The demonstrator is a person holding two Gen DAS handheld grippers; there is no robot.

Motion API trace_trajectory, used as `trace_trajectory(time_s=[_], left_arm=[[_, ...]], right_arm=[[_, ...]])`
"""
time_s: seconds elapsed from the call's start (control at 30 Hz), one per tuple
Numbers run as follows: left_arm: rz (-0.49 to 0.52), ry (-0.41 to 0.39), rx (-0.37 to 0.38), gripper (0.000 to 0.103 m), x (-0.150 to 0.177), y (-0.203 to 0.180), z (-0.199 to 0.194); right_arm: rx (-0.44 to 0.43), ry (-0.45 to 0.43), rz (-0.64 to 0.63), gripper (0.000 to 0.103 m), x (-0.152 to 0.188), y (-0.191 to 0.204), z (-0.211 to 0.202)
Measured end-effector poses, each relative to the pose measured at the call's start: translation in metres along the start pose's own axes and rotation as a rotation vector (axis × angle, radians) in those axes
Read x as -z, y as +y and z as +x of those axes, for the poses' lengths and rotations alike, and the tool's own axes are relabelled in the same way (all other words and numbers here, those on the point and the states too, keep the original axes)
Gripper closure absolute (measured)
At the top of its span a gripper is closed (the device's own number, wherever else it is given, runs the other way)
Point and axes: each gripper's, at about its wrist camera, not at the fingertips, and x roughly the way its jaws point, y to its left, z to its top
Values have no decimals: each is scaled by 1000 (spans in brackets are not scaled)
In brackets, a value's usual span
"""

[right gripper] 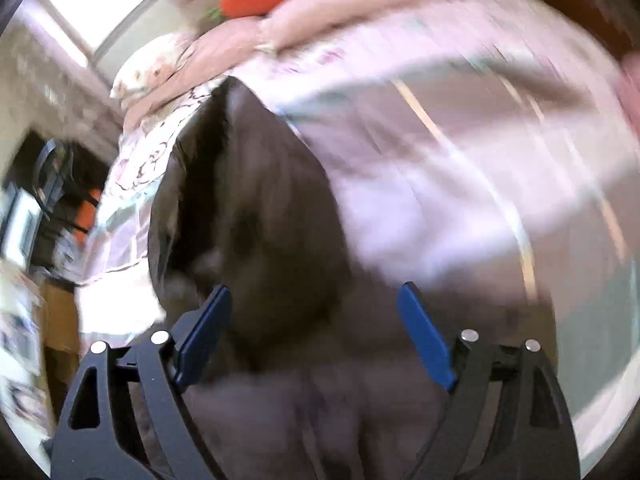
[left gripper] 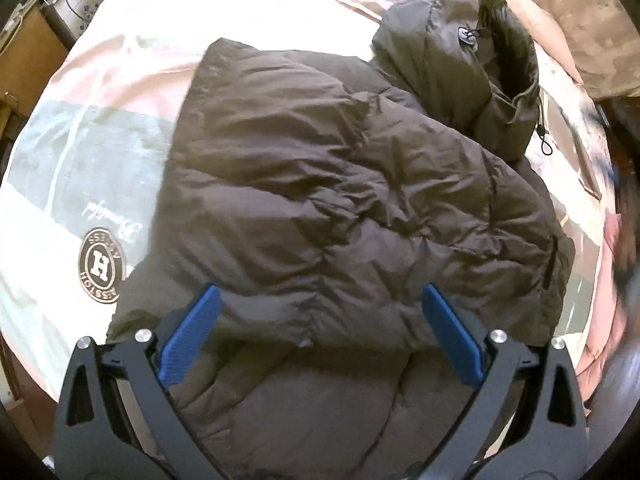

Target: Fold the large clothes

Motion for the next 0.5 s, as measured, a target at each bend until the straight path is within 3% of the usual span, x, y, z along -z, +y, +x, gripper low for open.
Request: trace_trajectory(time_s=[0.1, 0.17, 0.23, 0.27, 0.3, 0.33, 0.43, 0.5], left_arm=[[-31, 14, 4, 2, 17, 8, 12], [-66, 39, 11, 2, 33, 19, 22], [-116, 61, 10, 2, 41, 38, 31], [-139, 68, 9, 2, 46, 47, 34], [-153, 72, 7, 2, 53, 51, 33], [-163, 76, 3, 2, 55, 56, 34], [-184, 87, -17, 2, 61, 71, 37], [-194, 85, -21, 2, 62, 78, 36]], right_arm=[[48, 74, -83, 9, -49, 38, 42], [170, 139, -110, 9, -75, 55, 86], [248, 174, -107, 10, -79, 57, 112], [262, 182, -99, 26, -76, 54, 120], [275, 189, -96, 80, -74, 52, 127], [279, 194, -90, 100, -70, 50, 129], [218, 90, -128, 99, -66, 55, 108], [131, 1, -138, 99, -59, 59, 76]])
